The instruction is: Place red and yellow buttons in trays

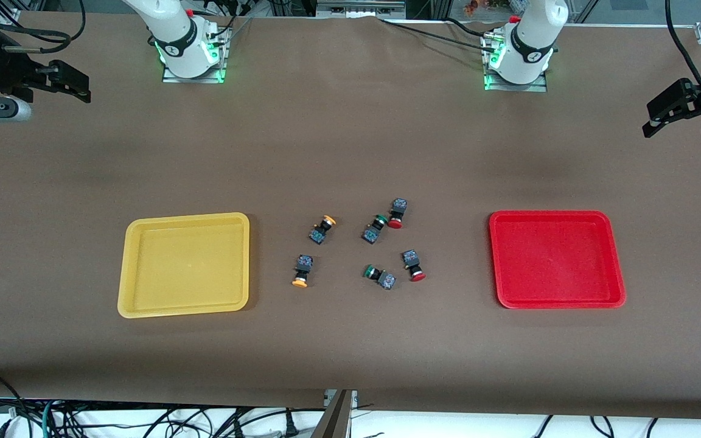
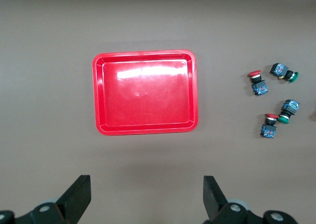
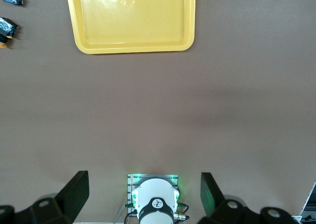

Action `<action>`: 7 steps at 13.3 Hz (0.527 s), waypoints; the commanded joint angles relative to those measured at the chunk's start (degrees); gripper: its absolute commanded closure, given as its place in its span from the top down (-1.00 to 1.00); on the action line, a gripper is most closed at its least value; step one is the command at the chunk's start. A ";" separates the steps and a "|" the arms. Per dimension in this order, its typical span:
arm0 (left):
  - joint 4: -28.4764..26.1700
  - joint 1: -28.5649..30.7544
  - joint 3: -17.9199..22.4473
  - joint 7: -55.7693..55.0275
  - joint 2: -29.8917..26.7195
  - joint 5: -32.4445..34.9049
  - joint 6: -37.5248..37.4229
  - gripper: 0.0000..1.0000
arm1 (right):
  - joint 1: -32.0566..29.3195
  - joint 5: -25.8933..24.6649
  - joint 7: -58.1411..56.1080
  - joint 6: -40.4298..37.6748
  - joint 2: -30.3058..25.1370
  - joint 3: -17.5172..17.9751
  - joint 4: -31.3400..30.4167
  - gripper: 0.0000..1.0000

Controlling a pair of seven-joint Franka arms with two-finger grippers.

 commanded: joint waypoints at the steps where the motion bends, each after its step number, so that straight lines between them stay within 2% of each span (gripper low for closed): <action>1: 2.01 0.52 -1.13 1.13 1.13 1.22 -0.53 1.00 | -0.48 -0.54 0.23 0.28 -0.10 0.45 0.16 1.00; 7: 1.84 1.05 -0.52 0.69 1.48 1.13 -2.10 1.00 | -0.57 -0.63 -0.04 0.37 -0.01 0.45 0.16 1.00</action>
